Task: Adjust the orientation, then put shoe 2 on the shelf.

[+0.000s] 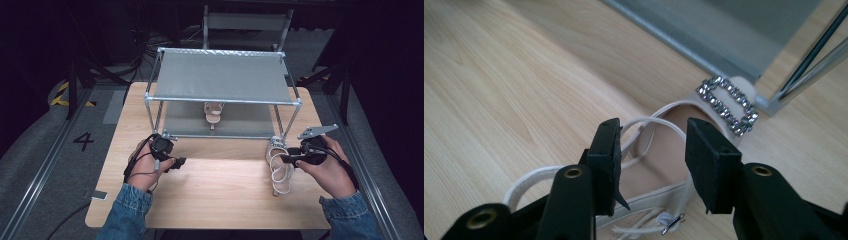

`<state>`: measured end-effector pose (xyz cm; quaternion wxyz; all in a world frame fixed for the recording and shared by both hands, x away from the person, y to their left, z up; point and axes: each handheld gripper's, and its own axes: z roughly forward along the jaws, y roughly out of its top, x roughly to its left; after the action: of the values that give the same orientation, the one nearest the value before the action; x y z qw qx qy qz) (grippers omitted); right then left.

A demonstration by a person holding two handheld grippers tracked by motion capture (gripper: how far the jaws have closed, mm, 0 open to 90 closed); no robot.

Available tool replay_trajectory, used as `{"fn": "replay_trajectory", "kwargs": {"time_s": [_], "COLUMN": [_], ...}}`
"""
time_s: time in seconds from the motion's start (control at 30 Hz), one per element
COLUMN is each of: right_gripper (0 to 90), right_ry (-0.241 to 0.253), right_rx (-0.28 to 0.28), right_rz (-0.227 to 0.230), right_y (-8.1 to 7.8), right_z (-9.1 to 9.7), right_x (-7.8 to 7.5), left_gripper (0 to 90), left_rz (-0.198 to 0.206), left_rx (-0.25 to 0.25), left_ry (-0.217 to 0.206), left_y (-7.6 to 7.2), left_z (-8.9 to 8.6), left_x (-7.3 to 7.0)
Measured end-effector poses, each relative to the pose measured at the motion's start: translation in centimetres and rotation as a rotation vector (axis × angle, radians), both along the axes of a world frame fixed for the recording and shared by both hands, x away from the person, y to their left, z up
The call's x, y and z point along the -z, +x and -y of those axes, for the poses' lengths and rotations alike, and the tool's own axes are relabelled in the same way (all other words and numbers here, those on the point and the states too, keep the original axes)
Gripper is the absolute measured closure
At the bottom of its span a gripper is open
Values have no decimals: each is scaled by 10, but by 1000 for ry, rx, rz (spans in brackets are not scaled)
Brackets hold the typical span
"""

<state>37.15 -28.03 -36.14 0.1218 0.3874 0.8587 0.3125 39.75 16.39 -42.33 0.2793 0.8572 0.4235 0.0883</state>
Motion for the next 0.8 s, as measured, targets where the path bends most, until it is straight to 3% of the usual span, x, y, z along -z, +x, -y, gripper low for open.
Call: {"fn": "replay_trajectory", "kwargs": {"time_s": [0.1, 0.17, 0.27, 0.5, 0.63, 0.8], "right_gripper": [576, 546, 505, 453, 426, 415], "right_ry": [14, 39, 39, 4, -3, -59], "right_rx": [8, 15, 23, 59, 65, 82], "right_rz": [-23, -72, -101, -172, -186, -189], "right_y": [-5, -7, -5, 7, 15, 26], "right_z": [-3, -8, -13, -28, -33, -43], "right_x": [-4, -2, 5, 29, 40, 61], "left_gripper": [332, 331, 331, 331, 331, 329], "left_rz": [-4, -2, -7, -10, -4, -14], "left_rx": [3, 4, 7, -5, -10, -11], "left_ry": [1, 0, 4, 8, 11, 14], "left_y": [0, 0, 0, -1, -2, -4], "left_z": [1, 1, 1, -3, -5, -8], "left_x": [0, 0, 0, 2, 2, 4]}}
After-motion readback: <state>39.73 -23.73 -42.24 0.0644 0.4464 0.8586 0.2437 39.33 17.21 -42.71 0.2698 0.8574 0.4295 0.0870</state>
